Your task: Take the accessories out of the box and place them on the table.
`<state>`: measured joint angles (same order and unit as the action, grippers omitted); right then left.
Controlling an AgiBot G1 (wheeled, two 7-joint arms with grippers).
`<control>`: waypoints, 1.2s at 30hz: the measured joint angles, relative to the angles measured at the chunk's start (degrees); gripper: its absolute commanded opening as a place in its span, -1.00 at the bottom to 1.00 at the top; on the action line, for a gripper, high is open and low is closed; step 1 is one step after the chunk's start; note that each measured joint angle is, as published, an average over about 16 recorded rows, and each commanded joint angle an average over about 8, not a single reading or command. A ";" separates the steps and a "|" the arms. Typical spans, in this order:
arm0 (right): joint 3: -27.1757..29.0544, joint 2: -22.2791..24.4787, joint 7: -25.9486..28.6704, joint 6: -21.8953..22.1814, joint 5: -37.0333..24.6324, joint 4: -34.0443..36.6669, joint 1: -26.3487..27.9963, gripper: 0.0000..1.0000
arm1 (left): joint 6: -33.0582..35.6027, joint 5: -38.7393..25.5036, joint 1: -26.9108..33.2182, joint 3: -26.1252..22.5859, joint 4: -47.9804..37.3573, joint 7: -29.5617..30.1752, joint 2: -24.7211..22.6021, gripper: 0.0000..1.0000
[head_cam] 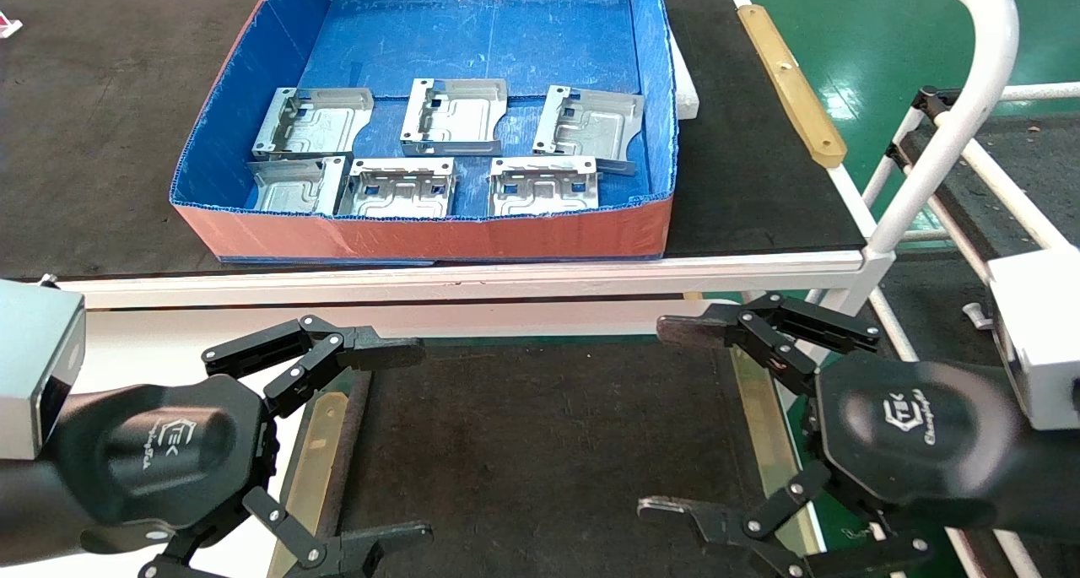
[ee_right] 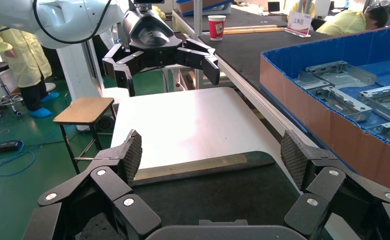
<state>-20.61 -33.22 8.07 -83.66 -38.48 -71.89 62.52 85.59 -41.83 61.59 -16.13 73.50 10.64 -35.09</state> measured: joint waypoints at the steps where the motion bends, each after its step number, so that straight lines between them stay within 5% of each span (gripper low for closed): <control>1: 0.00 0.00 0.00 0.00 0.00 0.00 0.00 1.00 | 0.00 0.00 0.00 0.00 0.00 0.00 0.00 1.00; 22: 0.00 0.00 0.00 0.00 0.00 0.00 0.00 1.00 | -0.24 -0.86 1.33 -0.21 -0.55 -0.13 -0.44 1.00; 36: 0.00 0.00 -0.01 0.00 0.00 0.01 0.00 1.00 | 0.03 -9.32 14.63 -3.76 -11.01 -3.79 -7.92 1.00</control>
<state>-20.62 -33.22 8.06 -83.66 -38.47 -71.89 62.52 85.62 -51.16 76.23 -19.89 62.48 6.84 -43.01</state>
